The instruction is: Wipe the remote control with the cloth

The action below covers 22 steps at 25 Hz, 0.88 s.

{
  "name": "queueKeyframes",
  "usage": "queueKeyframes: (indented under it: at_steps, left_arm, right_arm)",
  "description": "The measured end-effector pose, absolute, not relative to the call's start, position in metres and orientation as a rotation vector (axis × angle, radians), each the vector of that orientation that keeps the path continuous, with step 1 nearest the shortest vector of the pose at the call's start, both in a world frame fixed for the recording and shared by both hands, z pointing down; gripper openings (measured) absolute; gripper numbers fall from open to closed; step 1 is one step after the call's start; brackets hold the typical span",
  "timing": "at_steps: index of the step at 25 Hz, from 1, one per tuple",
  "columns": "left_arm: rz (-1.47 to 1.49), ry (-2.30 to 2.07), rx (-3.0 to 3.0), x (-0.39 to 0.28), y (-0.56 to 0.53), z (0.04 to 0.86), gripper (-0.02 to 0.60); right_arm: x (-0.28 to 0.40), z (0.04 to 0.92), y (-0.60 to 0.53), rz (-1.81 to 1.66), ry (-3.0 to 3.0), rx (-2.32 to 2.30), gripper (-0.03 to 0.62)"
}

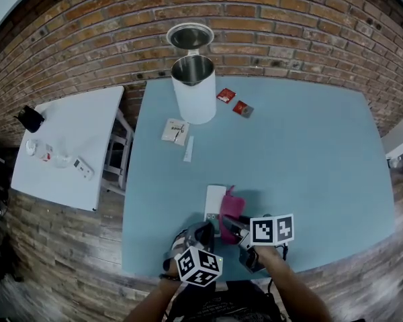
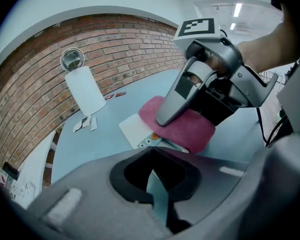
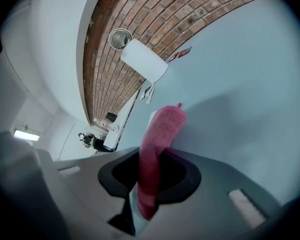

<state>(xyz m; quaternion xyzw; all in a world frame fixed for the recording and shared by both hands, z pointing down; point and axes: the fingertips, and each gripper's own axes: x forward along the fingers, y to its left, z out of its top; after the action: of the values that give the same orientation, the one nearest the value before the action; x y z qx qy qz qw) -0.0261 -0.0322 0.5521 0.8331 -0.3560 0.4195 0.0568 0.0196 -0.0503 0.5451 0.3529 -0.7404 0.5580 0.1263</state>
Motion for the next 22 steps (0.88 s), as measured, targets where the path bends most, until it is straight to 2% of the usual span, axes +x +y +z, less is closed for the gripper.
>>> queueKeyframes:
  at_steps: [10, 17, 22]
  left_arm:
    - [1.272, -1.077, 2.52, -0.025, -0.031, 0.551, 0.005]
    - [1.284, -1.073, 2.519, -0.024, -0.032, 0.549, 0.005]
    - [1.276, -1.064, 2.522, -0.024, -0.032, 0.549, 0.005]
  right_arm:
    - [0.021, 0.537, -0.032, 1.573, -2.149, 0.964, 0.08]
    - [0.054, 0.517, -0.103, 1.188, -2.169, 1.011, 0.08]
    - [0.052, 0.518, -0.152, 0.922, -2.131, 0.939, 0.08]
